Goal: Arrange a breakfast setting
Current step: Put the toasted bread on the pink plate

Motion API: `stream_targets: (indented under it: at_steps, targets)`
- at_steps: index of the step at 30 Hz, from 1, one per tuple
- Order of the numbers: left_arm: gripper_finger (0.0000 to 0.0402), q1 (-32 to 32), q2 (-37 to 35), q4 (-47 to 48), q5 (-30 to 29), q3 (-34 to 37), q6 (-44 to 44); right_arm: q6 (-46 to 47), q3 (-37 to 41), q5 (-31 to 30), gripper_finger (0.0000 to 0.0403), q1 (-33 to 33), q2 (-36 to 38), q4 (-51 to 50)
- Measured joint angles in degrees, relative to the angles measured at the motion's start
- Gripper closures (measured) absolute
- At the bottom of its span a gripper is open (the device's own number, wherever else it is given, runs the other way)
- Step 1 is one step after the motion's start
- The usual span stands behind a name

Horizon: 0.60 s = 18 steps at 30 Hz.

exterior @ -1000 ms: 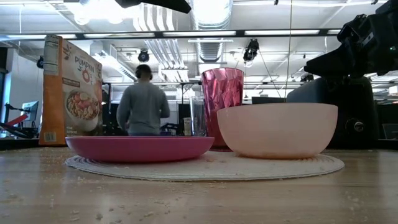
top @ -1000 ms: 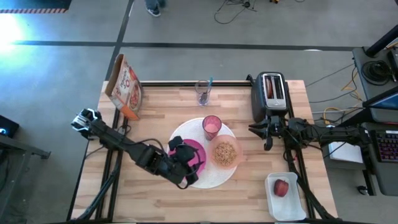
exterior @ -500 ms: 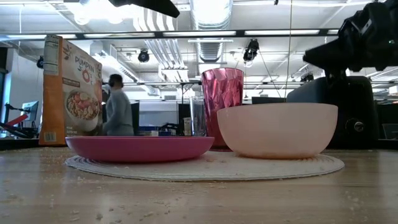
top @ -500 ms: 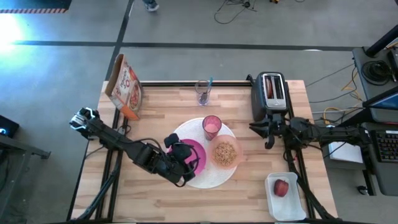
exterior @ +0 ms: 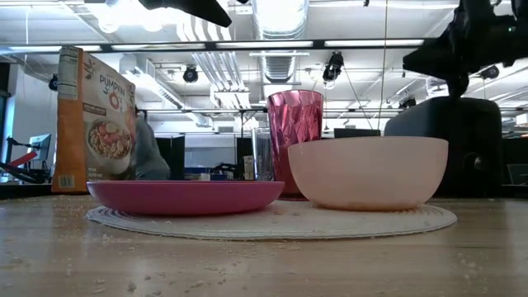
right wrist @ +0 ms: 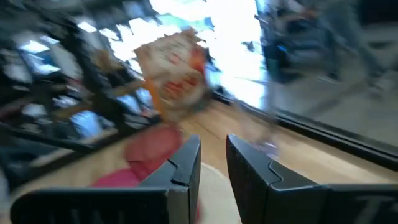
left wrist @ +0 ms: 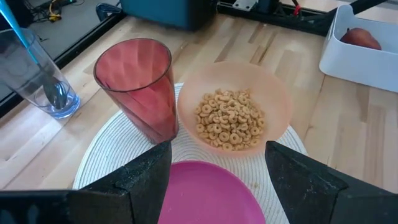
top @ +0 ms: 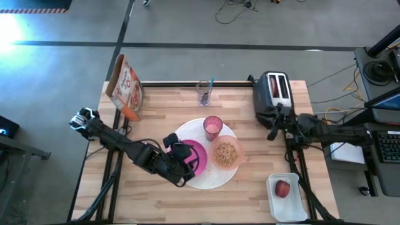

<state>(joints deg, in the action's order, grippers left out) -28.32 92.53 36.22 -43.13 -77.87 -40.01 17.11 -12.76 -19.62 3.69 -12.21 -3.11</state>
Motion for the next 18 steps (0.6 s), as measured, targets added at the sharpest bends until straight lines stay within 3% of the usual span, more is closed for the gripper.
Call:
stream_targets:
  at_steps: [5,10,13,18]
  targets:
    - [0.0159,-0.1,-0.5,0.6,0.0,0.0,0.1,5.0,-10.2,-1.9,0.0313,0.4,-1.8,-15.6]
    - [0.0159,-0.5,-0.5,1.3,0.0,0.0,0.0,5.8,-15.9,-2.7,0.0272,0.5,-5.5,-18.3]
    - [0.0159,-0.8,-0.5,1.4,-0.2,0.0,0.0,7.7,-20.0,-9.4,0.0253,0.8,-8.4,-21.5]
    - [0.0159,-1.5,-0.7,2.0,-1.4,0.0,0.0,16.6,-28.3,-17.2,0.0230,2.8,-15.4,-38.8]
